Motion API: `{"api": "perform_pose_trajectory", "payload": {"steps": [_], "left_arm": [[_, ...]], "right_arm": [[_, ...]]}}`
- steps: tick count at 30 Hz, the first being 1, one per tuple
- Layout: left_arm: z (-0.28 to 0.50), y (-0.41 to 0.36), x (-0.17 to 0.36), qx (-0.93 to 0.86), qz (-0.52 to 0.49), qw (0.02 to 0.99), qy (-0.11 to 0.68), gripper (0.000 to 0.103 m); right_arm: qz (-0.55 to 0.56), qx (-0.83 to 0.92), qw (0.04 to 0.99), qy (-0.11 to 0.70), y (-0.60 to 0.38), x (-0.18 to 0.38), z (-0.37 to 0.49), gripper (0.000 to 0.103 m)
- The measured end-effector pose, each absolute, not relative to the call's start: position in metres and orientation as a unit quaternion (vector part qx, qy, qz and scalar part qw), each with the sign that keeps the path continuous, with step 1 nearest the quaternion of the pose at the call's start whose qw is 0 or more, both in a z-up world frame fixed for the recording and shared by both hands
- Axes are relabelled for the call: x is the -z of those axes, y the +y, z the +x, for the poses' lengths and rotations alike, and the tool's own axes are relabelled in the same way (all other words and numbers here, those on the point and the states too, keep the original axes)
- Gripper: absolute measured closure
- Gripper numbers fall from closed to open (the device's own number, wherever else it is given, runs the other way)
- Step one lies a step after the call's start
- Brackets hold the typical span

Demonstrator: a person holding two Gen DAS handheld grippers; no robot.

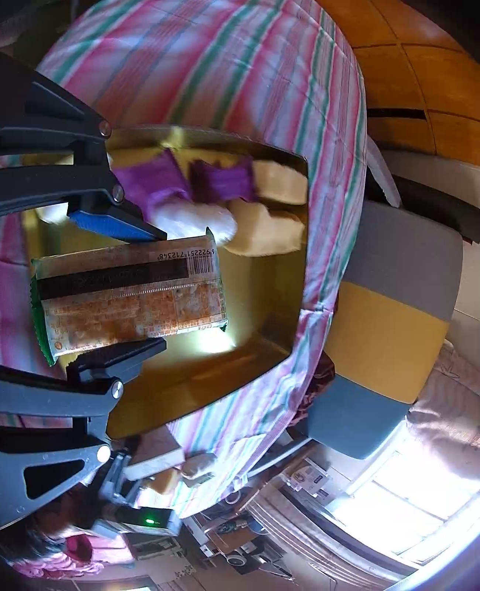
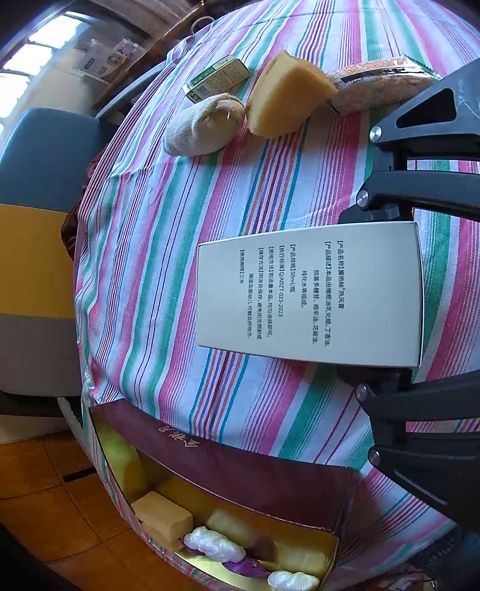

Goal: Organize objects
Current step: 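Lower the cracker bar into the tray and open the left tool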

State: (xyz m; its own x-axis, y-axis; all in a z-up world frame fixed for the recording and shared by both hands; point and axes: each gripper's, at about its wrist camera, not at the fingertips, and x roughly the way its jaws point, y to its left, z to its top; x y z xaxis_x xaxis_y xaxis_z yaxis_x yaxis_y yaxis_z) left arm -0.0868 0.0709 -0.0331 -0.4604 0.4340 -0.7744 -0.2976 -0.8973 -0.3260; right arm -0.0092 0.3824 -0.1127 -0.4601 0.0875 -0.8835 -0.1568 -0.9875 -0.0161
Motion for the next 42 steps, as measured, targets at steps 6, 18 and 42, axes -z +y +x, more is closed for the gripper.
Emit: {"api": "perform_pose_trajectory", "payload": {"steps": [6,18,42], "left_arm": [[-0.132,0.098,0.04,-0.843,-0.487,0.219,-0.071,0.052],[-0.214,0.129,0.101,-0.832,-0.535,0.149,0.011,0.052],[-0.106,0.064,0.029,-0.895,-0.424,0.14,0.023,0.048]], "right_arm": [[-0.515,-0.854,0.071,0.036,0.382,0.112,-0.01,0.053],[-0.514,-0.854,0.068,0.039,0.384,0.114,-0.011,0.053],[-0.459,-0.883,0.077,0.06,0.374,0.069,-0.012,0.053]]}}
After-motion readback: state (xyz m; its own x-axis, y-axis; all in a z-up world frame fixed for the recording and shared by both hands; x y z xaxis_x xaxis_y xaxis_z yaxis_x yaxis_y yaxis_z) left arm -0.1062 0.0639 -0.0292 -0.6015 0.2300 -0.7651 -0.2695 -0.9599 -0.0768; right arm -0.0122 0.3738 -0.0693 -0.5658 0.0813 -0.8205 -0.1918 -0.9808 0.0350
